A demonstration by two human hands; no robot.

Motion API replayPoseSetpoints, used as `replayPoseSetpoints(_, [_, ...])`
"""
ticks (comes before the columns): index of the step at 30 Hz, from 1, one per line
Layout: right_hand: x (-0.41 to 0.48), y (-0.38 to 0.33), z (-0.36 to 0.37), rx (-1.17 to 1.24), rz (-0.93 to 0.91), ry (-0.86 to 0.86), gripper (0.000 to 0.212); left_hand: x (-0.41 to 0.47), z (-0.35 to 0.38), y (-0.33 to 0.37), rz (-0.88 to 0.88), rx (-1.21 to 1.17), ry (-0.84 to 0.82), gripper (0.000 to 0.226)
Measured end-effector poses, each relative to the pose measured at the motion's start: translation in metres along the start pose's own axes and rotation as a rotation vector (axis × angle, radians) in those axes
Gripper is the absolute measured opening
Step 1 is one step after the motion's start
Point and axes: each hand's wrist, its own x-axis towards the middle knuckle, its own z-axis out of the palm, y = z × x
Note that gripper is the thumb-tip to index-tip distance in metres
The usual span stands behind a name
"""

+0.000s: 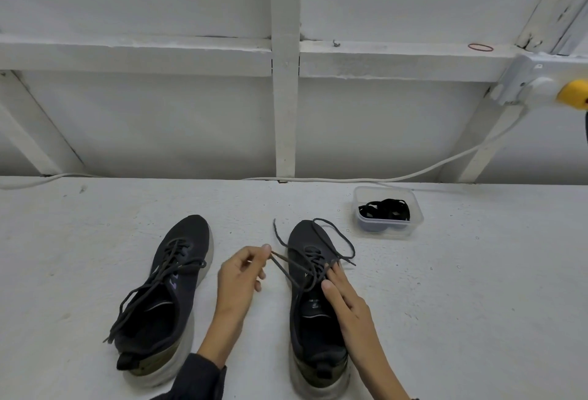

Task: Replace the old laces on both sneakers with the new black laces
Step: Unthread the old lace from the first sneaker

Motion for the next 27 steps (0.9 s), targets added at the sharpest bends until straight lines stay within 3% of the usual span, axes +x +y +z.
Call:
replayPoseSetpoints(2, [0.0,0.0,0.0,0.0,0.003,0.006,0.049,0.0,-0.001,0.001,-0.033,-0.001,0.0,0.029])
replayPoseSetpoints(6, [0.001,-0.002,0.002,-0.001,0.0,0.007,0.044,-0.014,0.003,-0.001,-0.097,0.116,-0.245,0.052])
replayPoseSetpoints(8, [0.001,-0.002,0.002,0.007,-0.001,0.007,0.042,-0.019,0.006,-0.004,-0.079,0.149,-0.306,0.046])
replayPoseSetpoints(11, [0.0,-0.002,0.002,0.002,0.007,0.005,0.048,-0.018,0.008,-0.003,-0.008,0.132,-0.175,0.024])
replayPoseSetpoints(15, [0.0,-0.002,0.0,0.007,0.008,-0.003,0.051,-0.01,0.007,-0.001,-0.041,-0.05,0.119,0.023])
replayPoseSetpoints(17, [-0.001,-0.002,0.001,0.01,0.002,-0.004,0.051,-0.01,0.007,-0.001,-0.07,-0.065,0.09,0.033])
replayPoseSetpoints(20, [0.0,-0.003,0.001,0.018,-0.003,-0.002,0.054,-0.016,0.009,-0.003,-0.109,0.004,-0.142,0.055])
replayPoseSetpoints(23, [-0.001,-0.005,0.002,0.026,-0.013,-0.001,0.058,-0.022,0.01,-0.005,-0.087,0.127,-0.312,0.047])
replayPoseSetpoints(25, [-0.001,-0.006,0.002,0.032,-0.01,-0.003,0.058,-0.02,0.009,-0.002,-0.033,0.13,-0.25,0.04])
replayPoseSetpoints(27, [-0.002,-0.006,0.001,0.023,-0.019,-0.011,0.057,-0.018,0.009,0.0,0.005,0.031,-0.063,0.034])
